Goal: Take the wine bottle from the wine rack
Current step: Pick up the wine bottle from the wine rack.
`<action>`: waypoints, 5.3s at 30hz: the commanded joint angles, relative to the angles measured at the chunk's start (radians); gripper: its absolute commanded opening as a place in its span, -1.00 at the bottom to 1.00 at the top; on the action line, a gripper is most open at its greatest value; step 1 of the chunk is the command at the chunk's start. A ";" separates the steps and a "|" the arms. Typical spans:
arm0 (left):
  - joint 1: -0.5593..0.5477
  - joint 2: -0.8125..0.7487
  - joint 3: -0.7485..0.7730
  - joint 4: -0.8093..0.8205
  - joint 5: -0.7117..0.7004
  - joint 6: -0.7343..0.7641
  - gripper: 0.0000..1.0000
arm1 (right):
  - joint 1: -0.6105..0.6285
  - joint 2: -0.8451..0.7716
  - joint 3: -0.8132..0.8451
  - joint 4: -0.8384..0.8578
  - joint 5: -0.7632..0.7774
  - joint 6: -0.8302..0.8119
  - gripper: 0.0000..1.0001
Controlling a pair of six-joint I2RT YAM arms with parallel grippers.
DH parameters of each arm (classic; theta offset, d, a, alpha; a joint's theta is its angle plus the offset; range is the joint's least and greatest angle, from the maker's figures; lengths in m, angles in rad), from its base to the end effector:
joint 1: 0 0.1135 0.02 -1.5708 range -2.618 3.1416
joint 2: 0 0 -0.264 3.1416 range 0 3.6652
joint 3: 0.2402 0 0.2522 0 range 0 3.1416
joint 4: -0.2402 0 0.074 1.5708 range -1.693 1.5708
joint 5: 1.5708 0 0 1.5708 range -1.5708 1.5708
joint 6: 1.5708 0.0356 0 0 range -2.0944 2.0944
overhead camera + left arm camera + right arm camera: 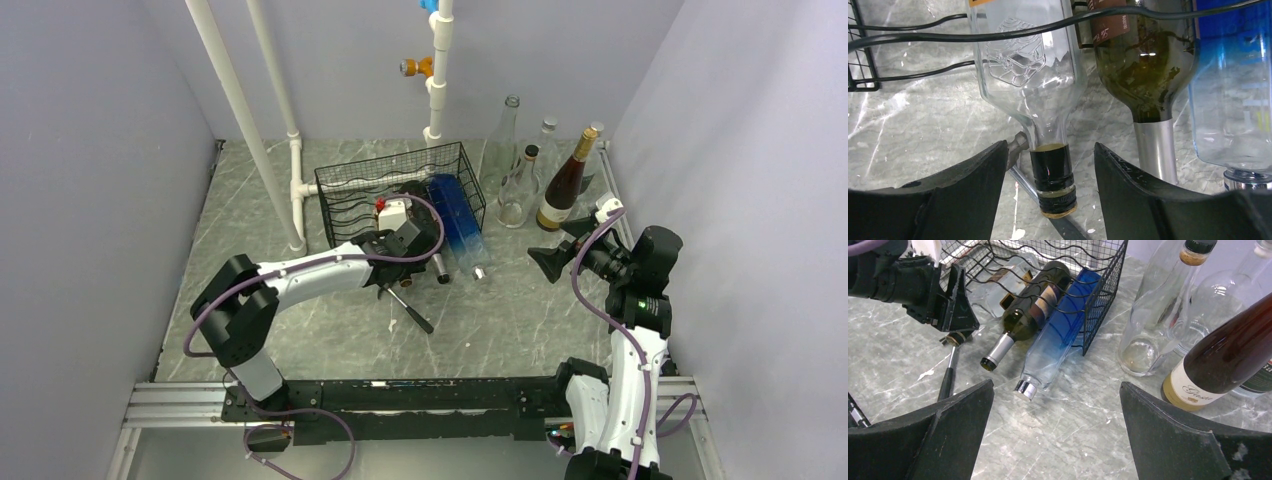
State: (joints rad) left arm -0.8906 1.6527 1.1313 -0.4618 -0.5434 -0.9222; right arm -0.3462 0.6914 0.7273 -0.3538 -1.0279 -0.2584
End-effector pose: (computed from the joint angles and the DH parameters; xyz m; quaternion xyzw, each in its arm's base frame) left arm 0.2293 -0.2542 0.2197 -0.0923 0.9207 -0.0612 0.3742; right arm 0.1487 -0.0212 0.3217 -0.2570 0.7174 0.2282 0.6060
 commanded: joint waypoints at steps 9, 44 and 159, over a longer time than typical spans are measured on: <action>0.028 0.060 -0.011 0.068 0.036 -0.025 0.29 | 0.000 -0.009 0.000 0.042 -0.021 0.001 0.99; 0.045 0.099 -0.013 0.095 0.071 -0.046 -0.29 | 0.001 -0.007 0.000 0.041 -0.021 -0.002 0.99; -0.160 -0.919 -0.441 -0.011 0.273 0.033 -1.00 | -0.001 0.036 -0.026 0.039 -0.047 -0.037 0.99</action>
State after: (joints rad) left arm -1.0458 0.7761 0.6434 -0.6125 -0.2565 -0.9279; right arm -0.3462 0.7258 0.7055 -0.3359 -1.0370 -0.2714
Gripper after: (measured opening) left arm 0.374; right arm 0.994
